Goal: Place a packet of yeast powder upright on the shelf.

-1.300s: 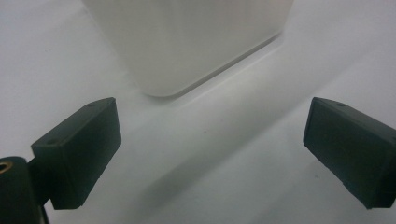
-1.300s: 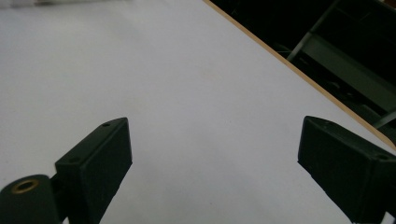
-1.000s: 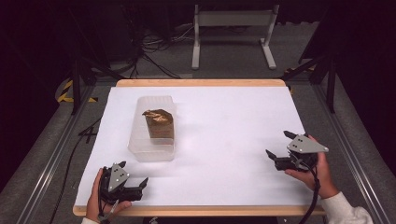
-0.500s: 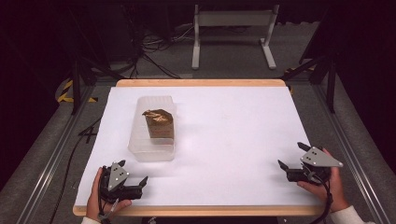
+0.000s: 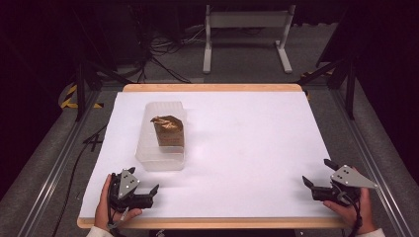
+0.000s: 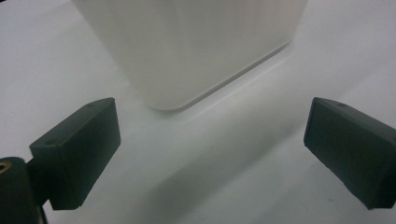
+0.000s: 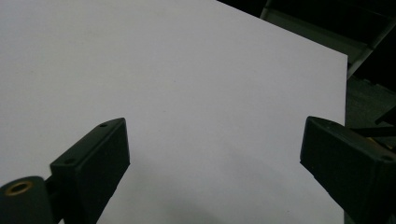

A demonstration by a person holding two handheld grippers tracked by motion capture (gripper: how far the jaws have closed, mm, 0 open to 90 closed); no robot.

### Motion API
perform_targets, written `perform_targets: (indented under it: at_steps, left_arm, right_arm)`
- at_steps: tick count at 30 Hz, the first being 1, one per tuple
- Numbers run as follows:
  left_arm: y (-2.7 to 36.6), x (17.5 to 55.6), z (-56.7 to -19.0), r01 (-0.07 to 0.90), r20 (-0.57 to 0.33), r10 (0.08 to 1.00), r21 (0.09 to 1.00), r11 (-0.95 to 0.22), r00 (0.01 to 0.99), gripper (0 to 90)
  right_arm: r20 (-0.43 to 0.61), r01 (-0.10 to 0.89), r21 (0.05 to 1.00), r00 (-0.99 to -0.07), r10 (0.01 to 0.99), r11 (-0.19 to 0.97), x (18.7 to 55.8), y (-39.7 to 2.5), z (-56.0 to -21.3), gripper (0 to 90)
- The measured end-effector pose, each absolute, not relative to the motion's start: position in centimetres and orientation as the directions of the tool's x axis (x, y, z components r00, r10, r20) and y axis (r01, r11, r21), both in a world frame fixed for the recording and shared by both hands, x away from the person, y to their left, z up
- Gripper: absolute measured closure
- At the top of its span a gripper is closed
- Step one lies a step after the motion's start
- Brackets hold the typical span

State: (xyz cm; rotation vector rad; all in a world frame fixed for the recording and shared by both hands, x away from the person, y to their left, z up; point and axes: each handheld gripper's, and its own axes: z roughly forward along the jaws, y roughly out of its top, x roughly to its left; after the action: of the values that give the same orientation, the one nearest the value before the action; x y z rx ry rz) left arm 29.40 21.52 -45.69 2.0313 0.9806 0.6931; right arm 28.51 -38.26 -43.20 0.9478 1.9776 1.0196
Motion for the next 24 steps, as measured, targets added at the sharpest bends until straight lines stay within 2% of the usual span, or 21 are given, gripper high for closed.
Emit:
perform_targets:
  at_steps: [22,24]
  left_arm:
    - [21.4,29.9,-45.59,0.398,0.144,0.82,0.82,-0.412,0.554,4.5]
    - [21.41,29.98,-45.56,0.394,0.15,0.816,0.818,-0.42,0.559,4.5]
  right_arm:
    - [-0.246,0.279,0.865,-0.487,0.838,0.416,28.36,-38.44,-43.34,9.0]
    - [-0.24,0.28,0.866,-0.494,0.836,0.414,28.3,-38.52,-43.33,14.5]
